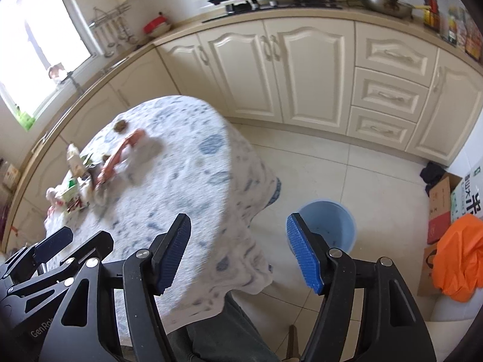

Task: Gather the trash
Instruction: 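Move both open grippers back toward the table, then close the left gripper on the clear plastic bag while the right gripper grasps the green-topped rice packet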

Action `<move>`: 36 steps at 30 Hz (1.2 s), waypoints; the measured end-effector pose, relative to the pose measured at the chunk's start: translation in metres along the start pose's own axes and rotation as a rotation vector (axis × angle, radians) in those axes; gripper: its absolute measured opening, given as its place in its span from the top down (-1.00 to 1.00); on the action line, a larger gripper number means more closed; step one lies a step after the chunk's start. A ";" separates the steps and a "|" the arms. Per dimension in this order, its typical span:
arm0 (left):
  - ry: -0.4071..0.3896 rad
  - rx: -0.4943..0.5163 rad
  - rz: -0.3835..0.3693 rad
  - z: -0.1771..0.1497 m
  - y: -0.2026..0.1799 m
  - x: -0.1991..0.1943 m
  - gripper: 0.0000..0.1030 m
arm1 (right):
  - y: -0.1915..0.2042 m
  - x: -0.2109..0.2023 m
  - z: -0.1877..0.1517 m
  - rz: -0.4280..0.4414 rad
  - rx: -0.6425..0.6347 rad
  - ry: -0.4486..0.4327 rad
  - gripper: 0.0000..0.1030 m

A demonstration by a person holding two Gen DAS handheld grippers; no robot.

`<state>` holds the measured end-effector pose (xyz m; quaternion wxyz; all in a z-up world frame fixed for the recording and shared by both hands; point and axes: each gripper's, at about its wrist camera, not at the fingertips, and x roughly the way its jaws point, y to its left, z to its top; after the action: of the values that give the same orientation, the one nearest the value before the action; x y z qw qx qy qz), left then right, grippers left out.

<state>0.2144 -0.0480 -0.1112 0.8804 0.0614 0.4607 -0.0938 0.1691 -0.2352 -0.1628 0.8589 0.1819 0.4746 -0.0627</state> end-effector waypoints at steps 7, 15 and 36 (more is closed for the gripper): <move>-0.021 -0.066 0.025 -0.027 0.047 -0.029 -0.32 | 0.049 -0.002 -0.018 0.042 -0.067 0.008 -0.42; -0.027 -0.163 0.060 -0.044 0.105 -0.044 -0.43 | 0.103 0.002 -0.030 0.081 -0.151 0.019 -0.53; 0.007 -0.415 0.161 -0.045 0.256 -0.019 -0.44 | 0.258 0.065 -0.019 0.326 -0.336 0.141 -0.61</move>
<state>0.2248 0.2120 -0.1153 0.8772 -0.0842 0.4669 0.0736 0.2616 0.0147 -0.1610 0.8406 0.1147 0.5017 0.1692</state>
